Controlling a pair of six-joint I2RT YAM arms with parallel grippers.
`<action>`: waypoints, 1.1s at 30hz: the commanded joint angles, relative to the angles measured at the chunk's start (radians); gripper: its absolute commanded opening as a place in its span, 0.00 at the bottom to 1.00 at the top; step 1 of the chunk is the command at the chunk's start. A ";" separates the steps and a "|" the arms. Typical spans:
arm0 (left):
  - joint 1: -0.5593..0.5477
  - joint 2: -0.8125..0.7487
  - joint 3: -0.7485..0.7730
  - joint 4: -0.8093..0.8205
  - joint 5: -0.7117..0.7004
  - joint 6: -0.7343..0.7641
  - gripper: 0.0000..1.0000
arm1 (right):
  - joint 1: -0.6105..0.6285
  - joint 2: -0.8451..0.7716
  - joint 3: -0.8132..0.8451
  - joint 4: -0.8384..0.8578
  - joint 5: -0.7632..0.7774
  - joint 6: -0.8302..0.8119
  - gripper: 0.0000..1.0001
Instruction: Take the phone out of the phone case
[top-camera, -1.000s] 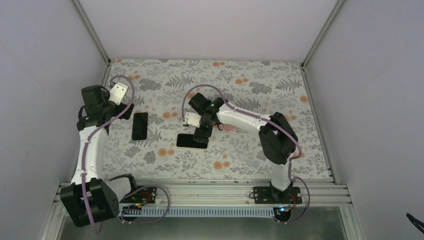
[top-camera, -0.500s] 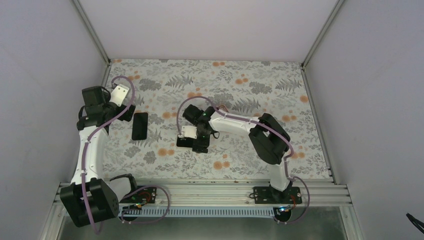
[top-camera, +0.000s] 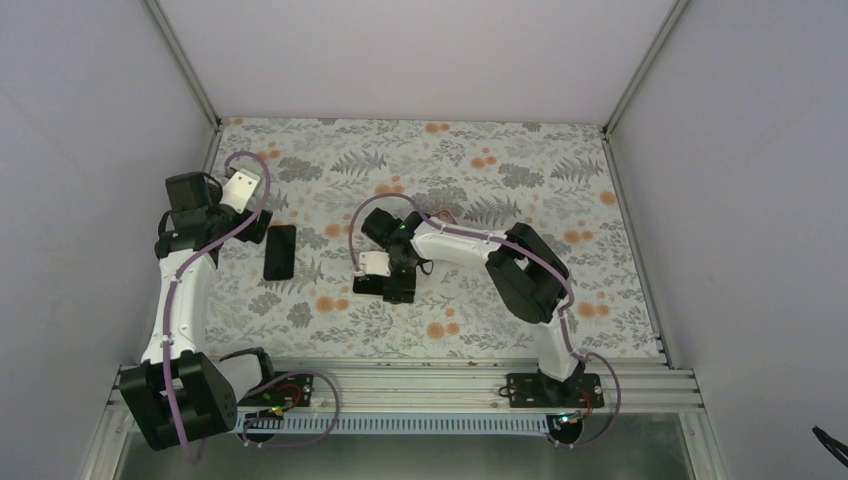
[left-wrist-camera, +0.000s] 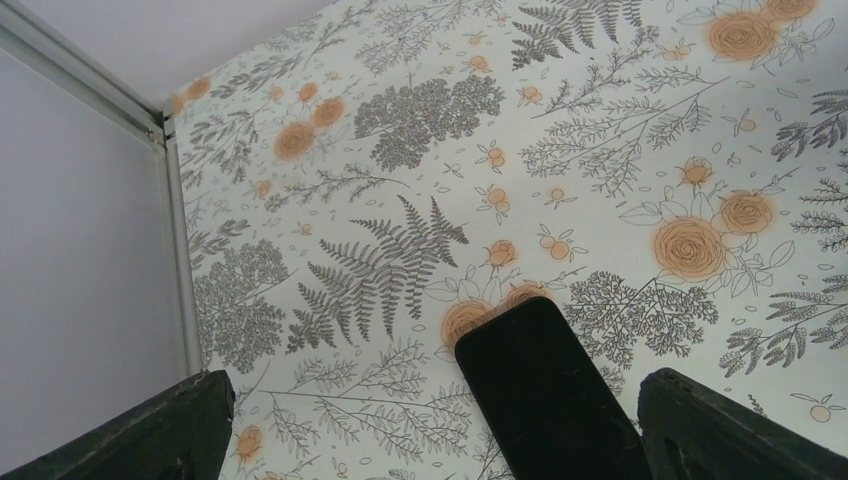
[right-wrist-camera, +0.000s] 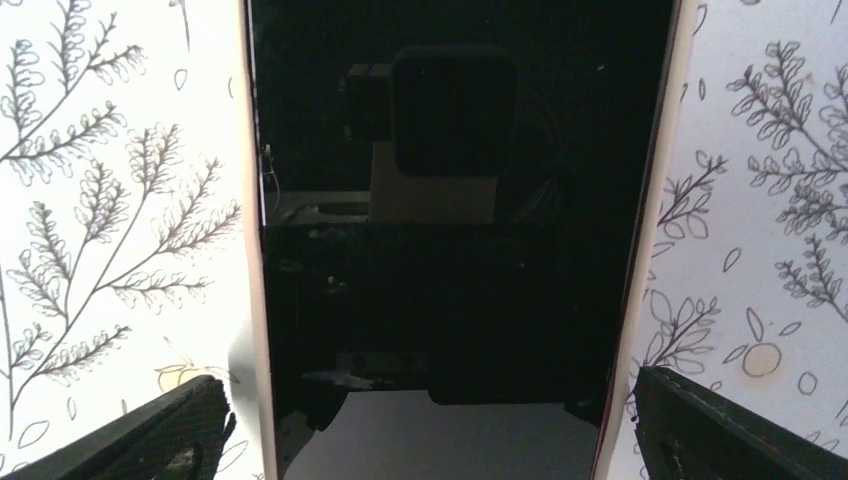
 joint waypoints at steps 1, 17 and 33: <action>0.007 0.011 -0.013 0.026 0.030 0.007 1.00 | -0.008 0.033 0.034 0.003 0.008 -0.049 1.00; 0.006 0.093 0.036 -0.081 0.046 0.029 1.00 | -0.048 0.105 0.029 -0.071 -0.050 -0.064 0.88; -0.078 0.314 0.248 -0.465 0.315 0.073 1.00 | -0.045 -0.111 -0.025 0.223 0.104 0.019 0.60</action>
